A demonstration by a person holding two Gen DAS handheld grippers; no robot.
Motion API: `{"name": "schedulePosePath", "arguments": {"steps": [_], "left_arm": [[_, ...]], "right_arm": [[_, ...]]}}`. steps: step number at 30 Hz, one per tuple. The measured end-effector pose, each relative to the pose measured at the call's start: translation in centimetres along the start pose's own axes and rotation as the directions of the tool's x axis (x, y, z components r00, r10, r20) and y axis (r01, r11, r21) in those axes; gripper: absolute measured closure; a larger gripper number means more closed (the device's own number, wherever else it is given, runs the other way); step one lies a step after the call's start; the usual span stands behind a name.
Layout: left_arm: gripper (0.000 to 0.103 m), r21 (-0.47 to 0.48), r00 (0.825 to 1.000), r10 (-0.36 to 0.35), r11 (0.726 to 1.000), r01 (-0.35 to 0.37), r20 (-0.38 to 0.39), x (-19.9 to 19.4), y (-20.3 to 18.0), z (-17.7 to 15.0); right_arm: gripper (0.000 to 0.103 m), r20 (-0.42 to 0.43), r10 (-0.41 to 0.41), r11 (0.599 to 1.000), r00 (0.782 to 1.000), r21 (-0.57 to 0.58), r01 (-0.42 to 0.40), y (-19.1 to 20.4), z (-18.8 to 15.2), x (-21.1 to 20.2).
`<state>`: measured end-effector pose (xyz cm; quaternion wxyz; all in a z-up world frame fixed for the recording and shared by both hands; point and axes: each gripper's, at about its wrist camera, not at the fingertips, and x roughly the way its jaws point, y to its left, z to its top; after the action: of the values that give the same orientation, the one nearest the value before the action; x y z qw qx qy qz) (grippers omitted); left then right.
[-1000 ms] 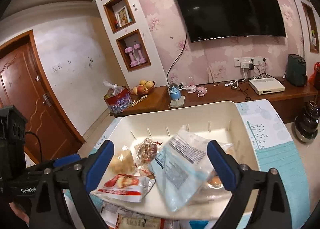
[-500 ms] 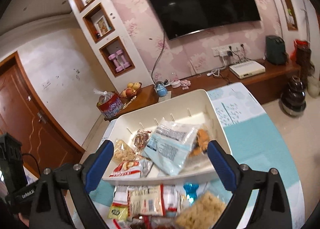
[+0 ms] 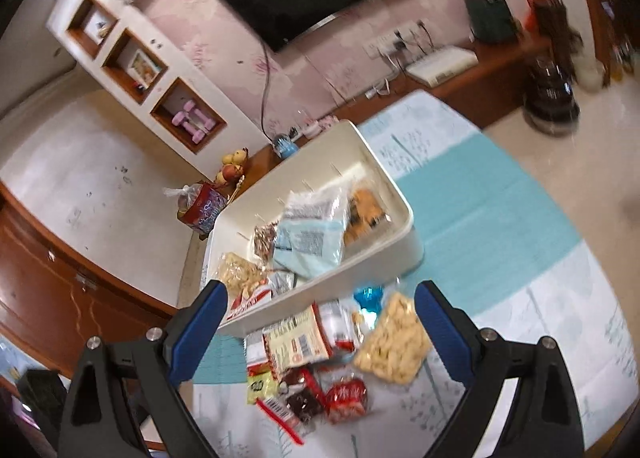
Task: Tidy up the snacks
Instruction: 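Withdraw both tools and bring right tool onto clear bag of puffed snacks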
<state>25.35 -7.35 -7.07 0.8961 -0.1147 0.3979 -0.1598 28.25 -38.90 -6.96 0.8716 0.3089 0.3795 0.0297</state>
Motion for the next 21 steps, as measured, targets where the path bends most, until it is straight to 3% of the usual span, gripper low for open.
{"name": "schedulePosePath", "arguments": {"steps": [12, 21], "left_arm": [[0.018, -0.008, 0.986, -0.006, 1.0, 0.005, -0.166, 3.7, -0.2, -3.3], [0.018, -0.02, 0.953, 0.007, 1.0, -0.014, -0.302, 8.6, -0.5, -4.8]], "right_arm": [[0.008, -0.159, -0.041, 0.973, 0.986, 0.217, 0.075, -4.1, -1.5, 2.0], [0.008, -0.277, -0.057, 0.944, 0.959, 0.297, 0.142, -6.0, -2.5, 5.2]]}}
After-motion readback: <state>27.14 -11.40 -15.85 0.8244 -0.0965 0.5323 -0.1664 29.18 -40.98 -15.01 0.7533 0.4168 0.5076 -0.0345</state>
